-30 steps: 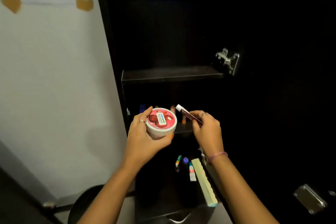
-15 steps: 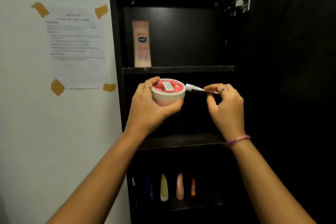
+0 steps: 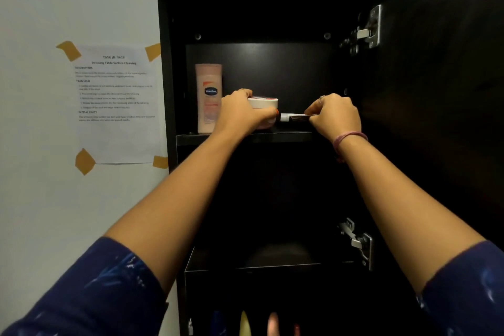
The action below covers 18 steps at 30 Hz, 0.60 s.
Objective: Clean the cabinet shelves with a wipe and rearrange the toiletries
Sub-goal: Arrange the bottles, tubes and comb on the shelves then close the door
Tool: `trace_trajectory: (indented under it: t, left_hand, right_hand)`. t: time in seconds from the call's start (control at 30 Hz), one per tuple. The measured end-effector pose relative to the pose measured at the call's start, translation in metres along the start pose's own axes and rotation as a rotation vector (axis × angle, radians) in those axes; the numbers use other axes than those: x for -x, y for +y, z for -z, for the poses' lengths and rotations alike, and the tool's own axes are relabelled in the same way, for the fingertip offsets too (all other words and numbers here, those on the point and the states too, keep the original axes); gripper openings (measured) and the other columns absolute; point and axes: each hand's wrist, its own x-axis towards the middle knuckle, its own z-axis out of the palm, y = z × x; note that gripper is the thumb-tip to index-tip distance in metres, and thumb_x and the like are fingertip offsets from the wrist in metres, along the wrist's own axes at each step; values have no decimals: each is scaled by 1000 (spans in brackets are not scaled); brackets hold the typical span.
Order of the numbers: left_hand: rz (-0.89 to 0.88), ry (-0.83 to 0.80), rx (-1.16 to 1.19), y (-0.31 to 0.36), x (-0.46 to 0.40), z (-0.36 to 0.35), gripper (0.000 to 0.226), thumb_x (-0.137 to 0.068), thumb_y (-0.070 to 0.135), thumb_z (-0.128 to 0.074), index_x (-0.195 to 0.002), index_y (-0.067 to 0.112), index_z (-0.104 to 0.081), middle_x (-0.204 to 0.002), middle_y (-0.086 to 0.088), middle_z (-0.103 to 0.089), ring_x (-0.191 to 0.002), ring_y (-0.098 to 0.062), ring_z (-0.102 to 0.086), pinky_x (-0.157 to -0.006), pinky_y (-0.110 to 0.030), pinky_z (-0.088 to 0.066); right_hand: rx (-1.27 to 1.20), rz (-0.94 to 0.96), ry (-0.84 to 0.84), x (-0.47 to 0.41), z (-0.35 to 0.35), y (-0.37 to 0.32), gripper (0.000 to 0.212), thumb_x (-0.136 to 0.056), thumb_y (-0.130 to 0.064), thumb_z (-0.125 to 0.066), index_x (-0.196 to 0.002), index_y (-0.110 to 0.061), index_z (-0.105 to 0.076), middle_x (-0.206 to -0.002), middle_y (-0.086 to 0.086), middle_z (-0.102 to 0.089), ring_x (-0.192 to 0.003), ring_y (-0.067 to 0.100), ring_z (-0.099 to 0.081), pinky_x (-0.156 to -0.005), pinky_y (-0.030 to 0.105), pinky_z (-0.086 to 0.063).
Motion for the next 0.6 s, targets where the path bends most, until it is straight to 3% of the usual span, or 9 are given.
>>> trace_trajectory:
  t: [0.2, 0.33, 0.5, 0.6]
  left_hand:
    - [116, -36, -109, -12, -14, -8, 64, -75, 49, -68, -117, 3, -53, -121, -15, -59, -110, -29, -54, -75, -28, -37]
    - [134, -108, -171, -8, -17, -9, 79, -76, 55, -66, -131, 5, -41, -130, -16, -51, -118, -30, -49, -86, -33, -42]
    - [109, -105, -184, -7, -4, -8, 92, -75, 48, -71, -142, 7, -23, -137, -17, -37, -125, -31, -41, -102, -39, -38]
    - [43, -31, -194, -6, 11, -5, 95, -77, 39, -72, -146, 5, -16, -140, -17, -34, -126, -31, -41, -107, -40, -36]
  right_hand:
    - [-1, -89, -192, -16, -11, 3, 22, -90, -18, -57, -108, -16, -70, -110, 6, -66, -103, 24, -60, -89, 36, -52]
    - [28, -88, -294, -19, -9, 3, 27, -90, -18, -54, -114, -15, -66, -119, 7, -63, -112, 27, -56, -100, 42, -46]
    - [-85, 8, -103, -10, -12, 10, 25, -88, -16, -58, -112, -17, -68, -120, 4, -64, -112, 22, -57, -100, 39, -47]
    - [-254, 72, 71, -1, -16, 16, 28, -85, -11, -60, -112, -16, -68, -115, 2, -67, -104, 13, -61, -94, 23, -47]
